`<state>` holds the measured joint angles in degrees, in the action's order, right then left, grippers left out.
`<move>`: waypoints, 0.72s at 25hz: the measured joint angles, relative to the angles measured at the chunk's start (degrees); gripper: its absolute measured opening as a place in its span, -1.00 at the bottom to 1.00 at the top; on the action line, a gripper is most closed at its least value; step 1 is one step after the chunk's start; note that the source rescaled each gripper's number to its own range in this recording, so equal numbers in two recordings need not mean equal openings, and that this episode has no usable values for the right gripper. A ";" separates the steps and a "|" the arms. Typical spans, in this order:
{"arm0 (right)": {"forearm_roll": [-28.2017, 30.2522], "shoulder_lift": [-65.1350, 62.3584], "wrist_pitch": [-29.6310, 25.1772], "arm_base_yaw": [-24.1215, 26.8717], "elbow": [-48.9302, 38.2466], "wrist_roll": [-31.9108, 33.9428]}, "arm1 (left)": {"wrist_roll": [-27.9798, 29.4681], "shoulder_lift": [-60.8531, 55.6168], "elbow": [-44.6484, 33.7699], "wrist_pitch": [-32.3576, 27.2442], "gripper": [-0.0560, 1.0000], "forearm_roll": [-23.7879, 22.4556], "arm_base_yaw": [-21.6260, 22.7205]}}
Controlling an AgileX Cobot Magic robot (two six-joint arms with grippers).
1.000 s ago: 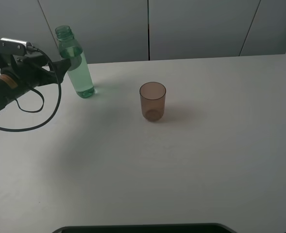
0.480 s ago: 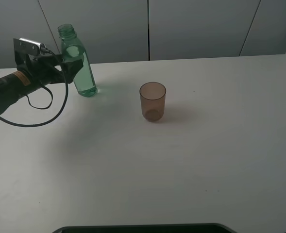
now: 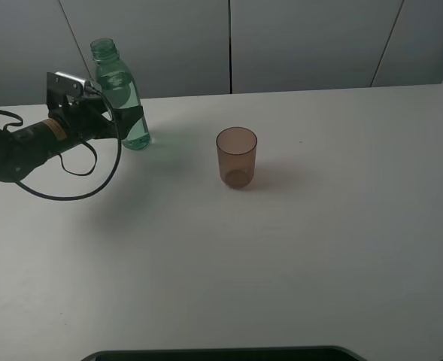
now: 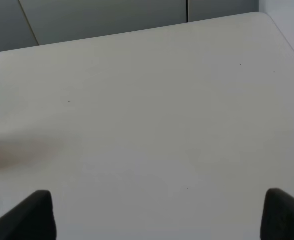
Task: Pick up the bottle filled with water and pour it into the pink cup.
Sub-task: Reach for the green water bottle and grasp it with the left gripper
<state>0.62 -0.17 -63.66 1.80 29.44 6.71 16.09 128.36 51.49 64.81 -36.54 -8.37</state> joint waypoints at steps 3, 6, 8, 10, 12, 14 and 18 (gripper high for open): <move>0.00 0.00 0.00 0.00 0.00 0.00 | 0.00 0.92 1.14 0.00 0.90 0.16 -0.36; 0.00 0.00 0.00 0.00 0.00 0.00 | 0.00 1.29 1.57 -0.12 0.90 0.72 -1.02; 0.00 0.00 0.00 0.00 0.00 0.00 | 0.00 1.54 1.94 -0.12 0.90 1.08 -1.48; 0.00 0.00 0.00 0.00 0.00 0.00 | 0.00 1.53 2.55 -0.37 0.90 1.19 -1.87; 0.00 0.00 0.00 0.00 0.00 0.00 | 0.00 1.53 3.23 -0.37 0.90 1.08 -2.12; 0.00 0.00 0.00 0.00 0.00 0.00 | 0.00 1.56 3.86 -0.37 0.90 0.97 -2.26; 0.00 0.00 0.00 0.00 0.00 0.00 | 0.00 1.56 5.33 -0.37 0.90 0.97 -2.51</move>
<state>0.62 -0.17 -63.66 1.80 29.44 6.71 16.09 129.92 56.82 64.44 -35.57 -10.89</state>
